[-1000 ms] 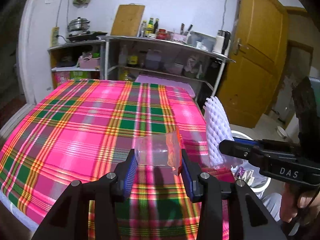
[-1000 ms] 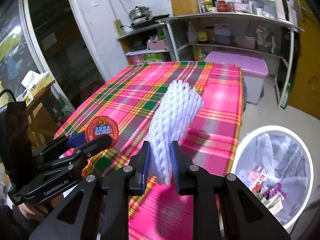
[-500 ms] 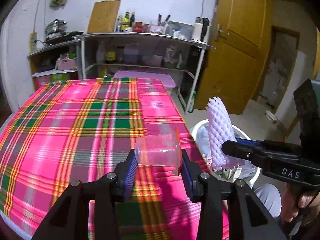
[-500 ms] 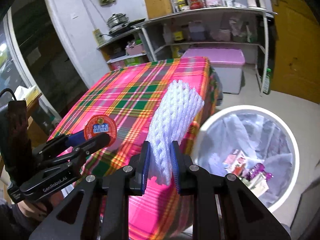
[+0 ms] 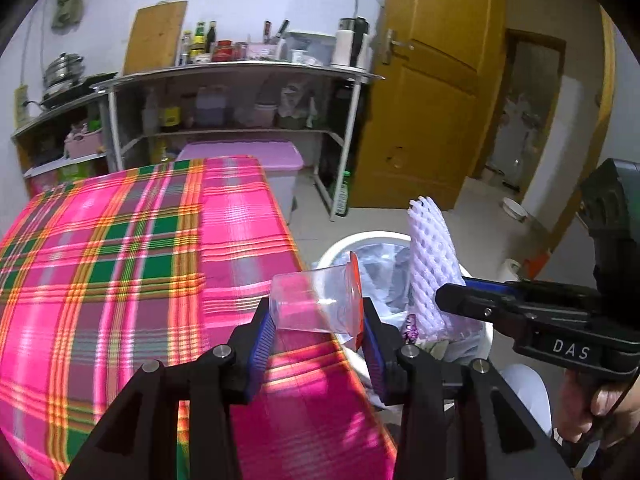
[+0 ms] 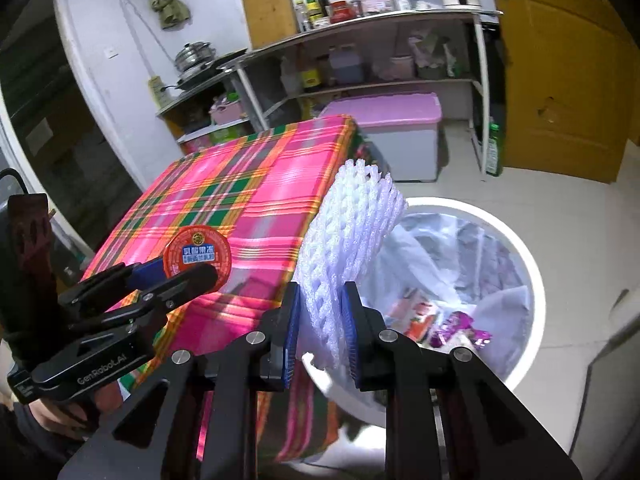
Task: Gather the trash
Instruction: 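Carry the clear cup and white foam net over the bin with both tools, then open both tools to drop the cup and foam net into the bin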
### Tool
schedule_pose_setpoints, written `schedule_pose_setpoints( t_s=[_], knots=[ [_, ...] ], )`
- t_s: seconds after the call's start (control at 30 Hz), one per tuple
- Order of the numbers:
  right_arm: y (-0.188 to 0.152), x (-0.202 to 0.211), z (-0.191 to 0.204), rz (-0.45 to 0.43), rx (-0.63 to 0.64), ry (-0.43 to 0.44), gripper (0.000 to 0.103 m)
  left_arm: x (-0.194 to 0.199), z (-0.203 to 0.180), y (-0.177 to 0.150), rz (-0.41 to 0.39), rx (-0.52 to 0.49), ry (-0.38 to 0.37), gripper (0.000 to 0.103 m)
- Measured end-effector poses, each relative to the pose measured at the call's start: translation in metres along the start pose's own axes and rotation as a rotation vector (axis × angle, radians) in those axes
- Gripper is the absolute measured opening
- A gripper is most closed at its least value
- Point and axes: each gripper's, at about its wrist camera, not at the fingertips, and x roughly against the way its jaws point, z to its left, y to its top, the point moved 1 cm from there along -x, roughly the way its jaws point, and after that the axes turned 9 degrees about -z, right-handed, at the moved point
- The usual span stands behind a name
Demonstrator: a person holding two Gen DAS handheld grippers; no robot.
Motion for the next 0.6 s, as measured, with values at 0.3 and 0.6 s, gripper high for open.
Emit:
schedule_pose_setpoints(
  t_s=[0.3,0.6],
  knots=[
    [-0.001,0.0,-0.037,0.011,-0.053,-0.052,0.022,-0.036,-0.025,0.001,0.043,-0.033,-0.06,0.042],
    [-0.006,-0.008,-0.065,0.04,-0.094,-0.094,0.024,-0.069,-0.041,-0.001,0.092,-0.042,-0.122,0.042]
  ],
)
